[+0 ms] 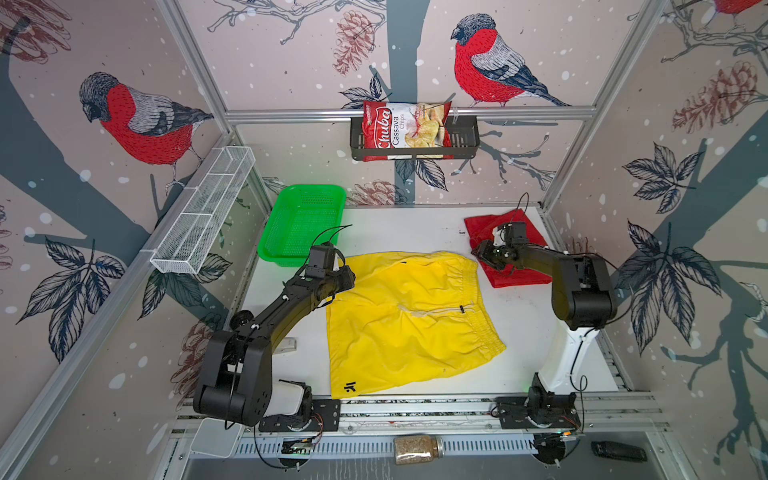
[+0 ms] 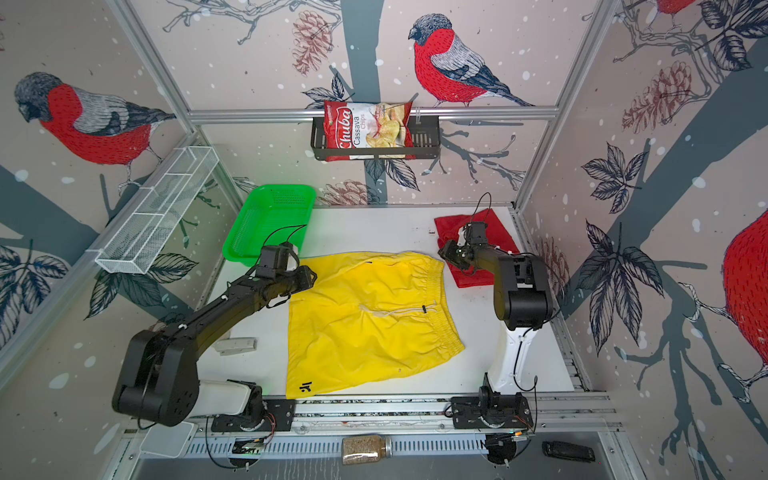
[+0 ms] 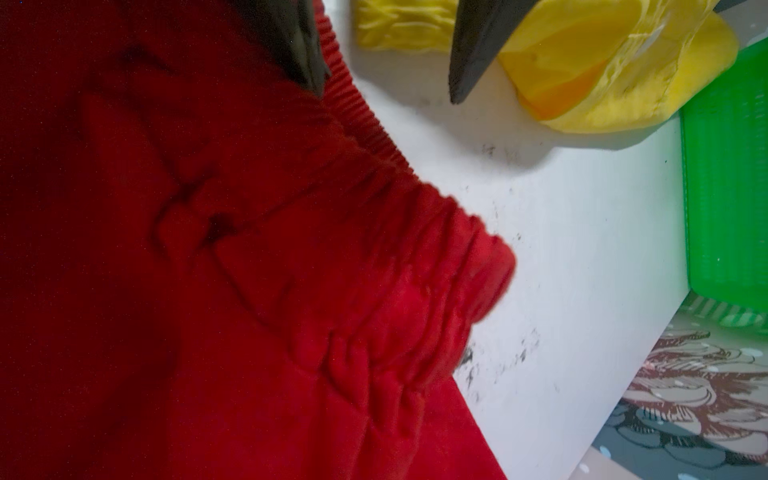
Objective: Fold and stack the shorts
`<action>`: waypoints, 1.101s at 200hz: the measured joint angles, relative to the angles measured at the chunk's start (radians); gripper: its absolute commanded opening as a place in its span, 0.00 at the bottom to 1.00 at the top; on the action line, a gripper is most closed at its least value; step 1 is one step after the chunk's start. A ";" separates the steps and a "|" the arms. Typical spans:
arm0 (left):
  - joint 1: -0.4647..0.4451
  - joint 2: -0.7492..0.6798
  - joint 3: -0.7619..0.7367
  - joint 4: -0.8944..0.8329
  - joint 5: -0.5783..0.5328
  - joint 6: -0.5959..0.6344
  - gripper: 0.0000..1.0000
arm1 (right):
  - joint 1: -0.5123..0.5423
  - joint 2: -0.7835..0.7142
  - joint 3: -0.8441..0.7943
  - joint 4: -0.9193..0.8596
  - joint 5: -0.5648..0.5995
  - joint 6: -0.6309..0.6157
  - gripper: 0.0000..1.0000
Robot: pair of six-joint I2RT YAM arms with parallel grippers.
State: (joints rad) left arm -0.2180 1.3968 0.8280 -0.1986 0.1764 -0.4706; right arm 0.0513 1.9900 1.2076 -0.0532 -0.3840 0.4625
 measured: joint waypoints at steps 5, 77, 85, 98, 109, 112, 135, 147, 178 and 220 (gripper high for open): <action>0.000 0.006 0.008 0.000 -0.001 0.003 0.45 | -0.006 -0.003 0.000 -0.001 -0.001 0.000 0.52; -0.082 0.056 0.055 0.036 0.022 0.148 0.55 | 0.121 -0.274 -0.090 0.004 -0.037 0.010 0.53; -0.105 0.060 0.056 0.037 0.014 0.189 0.55 | 0.156 -0.307 -0.124 0.019 -0.037 0.016 0.52; -0.127 0.073 0.057 0.037 -0.002 0.251 0.56 | 0.219 -0.356 -0.190 0.050 -0.037 0.043 0.52; -0.133 0.095 0.058 0.037 -0.026 0.300 0.57 | 0.273 -0.383 -0.248 0.087 -0.039 0.066 0.52; -0.133 0.102 0.060 0.036 -0.031 0.311 0.58 | 0.283 -0.387 -0.262 0.097 -0.044 0.071 0.51; -0.145 0.173 0.090 0.036 -0.074 0.386 0.70 | 0.336 -0.396 -0.359 0.170 -0.042 0.139 0.51; -0.154 0.210 0.114 0.037 -0.074 0.417 0.74 | 0.351 -0.388 -0.387 0.193 -0.042 0.156 0.51; -0.181 0.293 0.157 0.072 -0.074 0.473 0.75 | 0.347 -0.343 -0.423 0.259 -0.041 0.192 0.51; -0.212 0.420 0.261 0.106 -0.134 0.495 0.77 | 0.311 -0.276 -0.444 0.287 -0.042 0.192 0.51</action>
State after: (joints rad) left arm -0.4301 1.8172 1.0889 -0.0929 0.0422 0.0242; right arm 0.3626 1.7138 0.7635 0.2337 -0.4259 0.6540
